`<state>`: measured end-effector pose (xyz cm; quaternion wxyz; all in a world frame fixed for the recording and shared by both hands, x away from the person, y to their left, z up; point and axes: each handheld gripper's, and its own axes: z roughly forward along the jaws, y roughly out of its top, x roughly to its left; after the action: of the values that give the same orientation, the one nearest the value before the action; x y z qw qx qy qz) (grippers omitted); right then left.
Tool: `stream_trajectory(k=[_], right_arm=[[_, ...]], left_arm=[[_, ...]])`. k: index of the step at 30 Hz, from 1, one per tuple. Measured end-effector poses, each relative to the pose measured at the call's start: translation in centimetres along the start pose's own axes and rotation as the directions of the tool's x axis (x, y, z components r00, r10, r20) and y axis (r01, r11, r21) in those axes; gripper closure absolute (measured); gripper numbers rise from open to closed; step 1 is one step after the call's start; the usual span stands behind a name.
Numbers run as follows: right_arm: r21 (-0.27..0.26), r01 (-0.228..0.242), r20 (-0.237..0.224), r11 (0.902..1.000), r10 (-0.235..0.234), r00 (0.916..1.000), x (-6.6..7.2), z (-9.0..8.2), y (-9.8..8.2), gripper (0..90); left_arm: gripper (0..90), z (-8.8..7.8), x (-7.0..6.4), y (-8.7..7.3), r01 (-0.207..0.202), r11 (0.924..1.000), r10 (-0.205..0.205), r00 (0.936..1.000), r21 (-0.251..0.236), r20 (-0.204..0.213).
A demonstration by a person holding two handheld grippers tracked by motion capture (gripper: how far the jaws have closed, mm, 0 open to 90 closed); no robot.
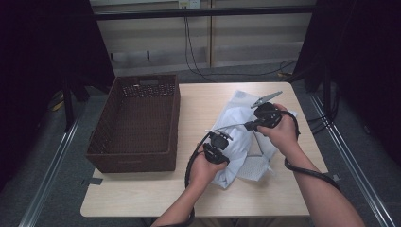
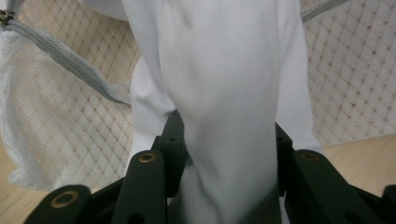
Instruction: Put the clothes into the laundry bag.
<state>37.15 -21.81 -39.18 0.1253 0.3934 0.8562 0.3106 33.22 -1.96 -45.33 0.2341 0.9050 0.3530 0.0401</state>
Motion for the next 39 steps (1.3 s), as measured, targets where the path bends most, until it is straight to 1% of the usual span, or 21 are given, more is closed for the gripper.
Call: stream_trajectory(k=[1, 3, 4, 6, 7, 8, 12, 13, 20, 22, 24, 26, 27, 28, 30, 31, 33, 35, 36, 37, 39], right_arm=[[-0.002, 0.003, 0.002, 1.0000, -0.003, 1.0000, 0.0, 0.0, 0.0, 90.0], [-0.005, 0.003, -0.002, 1.0000, -0.003, 1.0000, -0.1, -0.1, 0.1, 90.0], [-0.004, -0.002, -0.001, 1.0000, 0.002, 1.0000, -0.1, -0.2, 0.1, 90.0], [-0.008, 0.010, -0.004, 0.9999, -0.010, 0.9999, -0.1, -0.2, 0.2, 90.0], [-0.009, 0.015, -0.001, 0.9999, -0.015, 0.9999, -0.1, -0.2, 0.2, 90.0], [-0.010, 0.013, 0.000, 0.9999, -0.013, 0.9999, -0.1, -0.2, 0.2, 90.0], [-0.011, 0.005, 0.001, 0.9999, -0.005, 1.0000, -0.1, -0.2, 0.3, 90.0], [-0.013, 0.006, 0.000, 0.9999, -0.006, 1.0000, -0.1, -0.3, 0.4, 90.0], [-0.019, 0.020, -0.010, 0.9996, -0.021, 0.9997, 0.3, -0.3, 1.0, 90.0], [-0.018, 0.023, -0.012, 0.9996, -0.023, 0.9997, 0.5, -0.4, 1.1, 90.0], [-0.023, 0.031, -0.020, 0.9993, -0.032, 0.9993, 0.4, -0.5, 1.2, 90.0], [-0.026, 0.031, -0.021, 0.9992, -0.031, 0.9993, 0.4, -0.5, 1.2, 90.0], [-0.028, 0.030, -0.023, 0.9991, -0.031, 0.9993, 0.5, -0.5, 1.2, 90.0], [-0.028, 0.028, -0.021, 0.9992, -0.029, 0.9994, 0.5, -0.6, 1.2, 90.0], [-0.038, 0.029, -0.030, 0.9989, -0.030, 0.9991, 0.4, -0.7, 1.2, 90.0], [-0.038, 0.027, -0.032, 0.9989, -0.028, 0.9991, 0.4, -0.7, 1.2, 90.0], [-0.038, 0.029, -0.036, 0.9989, -0.030, 0.9989, 0.4, -0.9, 1.2, 90.0], [-0.042, 0.030, -0.042, 0.9986, -0.032, 0.9986, 0.4, -1.0, 1.3, 90.0], [-0.043, 0.032, -0.040, 0.9985, -0.034, 0.9986, 0.4, -1.0, 1.3, 90.0], [-0.043, 0.029, -0.041, 0.9987, -0.031, 0.9987, 0.4, -1.1, 1.3, 90.0], [-0.048, 0.032, -0.043, 0.9984, -0.034, 0.9985, 0.4, -1.2, 1.2, 90.0]], left_arm=[[62.9, -0.2, 0.1, 0.0, -0.007, 0.9999, 0.007, 1.0000, -0.013, -0.002], [63.1, -0.5, 0.1, 0.0, -0.004, 0.9999, 0.004, 1.0000, -0.013, 0.004], [63.2, -0.7, 0.2, 0.1, 0.000, 0.9997, 0.000, 1.0000, -0.024, 0.008], [63.3, -1.4, 0.2, 0.2, -0.021, 0.9990, 0.022, 0.9997, -0.038, 0.012], [63.4, -1.7, 0.2, 0.3, -0.044, 0.9987, 0.044, 0.9990, -0.026, 0.010], [63.6, -1.9, 0.1, 0.4, -0.041, 0.9987, 0.041, 0.9991, -0.032, 0.011], [63.6, -2.6, 0.1, 0.7, -0.058, 0.9973, 0.060, 0.9976, -0.045, 0.035], [63.6, -2.6, 0.2, 0.8, -0.068, 0.9968, 0.070, 0.9966, -0.042, 0.044], [63.6, -2.8, 0.1, 1.3, -0.067, 0.9960, 0.070, 0.9965, -0.059, 0.045], [63.6, -2.9, 0.0, 1.7, -0.075, 0.9949, 0.079, 0.9957, -0.067, 0.049], [63.7, -2.9, 0.0, 2.0, -0.070, 0.9950, 0.074, 0.9959, -0.071, 0.052], [63.6, -2.9, 0.1, 2.1, -0.073, 0.9948, 0.077, 0.9955, -0.071, 0.055], [63.7, -2.9, 0.0, 2.4, -0.081, 0.9941, 0.084, 0.9953, -0.072, 0.049], [63.6, -2.9, 0.0, 2.6, -0.081, 0.9938, 0.085, 0.9948, -0.077, 0.055], [63.7, -2.9, -0.1, 2.8, -0.077, 0.9941, 0.082, 0.9951, -0.077, 0.056], [63.6, -2.9, -0.1, 3.0, -0.085, 0.9932, 0.089, 0.9944, -0.080, 0.057], [63.6, -2.7, -0.2, 3.2, -0.073, 0.9937, 0.079, 0.9949, -0.085, 0.062], [63.6, -2.7, -0.2, 3.4, -0.080, 0.9929, 0.086, 0.9945, -0.088, 0.060], [63.6, -2.6, -0.3, 3.5, -0.066, 0.9941, 0.071, 0.9957, -0.087, 0.059], [63.6, -2.6, -0.2, 3.6, -0.072, 0.9935, 0.077, 0.9952, -0.088, 0.060], [63.6, -2.4, -0.2, 3.8, -0.067, 0.9933, 0.073, 0.9954, -0.094, 0.061]])
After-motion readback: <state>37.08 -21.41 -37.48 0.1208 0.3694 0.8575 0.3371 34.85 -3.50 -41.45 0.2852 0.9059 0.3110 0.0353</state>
